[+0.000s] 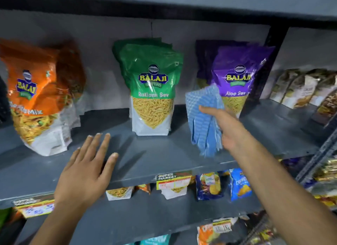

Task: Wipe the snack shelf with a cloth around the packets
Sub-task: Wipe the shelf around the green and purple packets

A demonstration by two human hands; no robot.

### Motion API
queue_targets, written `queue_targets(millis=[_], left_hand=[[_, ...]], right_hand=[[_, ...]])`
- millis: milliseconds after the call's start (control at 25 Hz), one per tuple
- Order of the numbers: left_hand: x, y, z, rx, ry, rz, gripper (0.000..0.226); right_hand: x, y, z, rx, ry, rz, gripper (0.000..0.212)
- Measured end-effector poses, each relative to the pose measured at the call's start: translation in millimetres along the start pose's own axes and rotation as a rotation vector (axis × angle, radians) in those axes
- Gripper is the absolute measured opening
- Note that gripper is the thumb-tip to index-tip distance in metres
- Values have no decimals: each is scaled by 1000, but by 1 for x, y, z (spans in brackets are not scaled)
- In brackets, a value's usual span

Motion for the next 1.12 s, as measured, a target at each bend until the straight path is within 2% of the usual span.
queue_targets(millis=[120, 200, 240, 360, 480, 560, 800, 1000, 1120], left_hand=[[0, 1, -2, -26, 28, 3, 76], [-1, 2, -4, -29, 41, 4, 76], [0, 3, -5, -29, 39, 0, 75], [0, 4, -5, -37, 35, -3, 74], [-1, 1, -3, -44, 33, 14, 72], [-2, 0, -1, -54, 26, 31, 71], [-2, -1, -2, -75, 0, 39, 70], [-1, 0, -2, -36, -12, 30, 68], [0, 1, -1, 8, -5, 24, 67]], right_hand=[[-64, -17, 24, 447, 249, -139, 22], [-108, -28, 20, 788, 278, -233, 27], [-127, -32, 13, 876, 261, -230, 32], [-170, -52, -11, 1055, 271, -89, 41], [-193, -76, -32, 1367, 220, 155, 40], [-198, -84, -41, 1400, 176, 256, 40], [-176, -78, -40, 1421, 227, 265, 41], [-129, -52, -52, 1286, 158, 264, 28], [-101, -46, -56, 1214, 238, 297, 25]])
Point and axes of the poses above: each hand's wrist, its own x-axis away from the middle knuckle, its own y-axis out of the back of the hand, z = x × y, the point moved 4 cm from there along -x, towards the middle knuckle, and after that the axes turned 12 degrees about x, right-handed, at the moved point
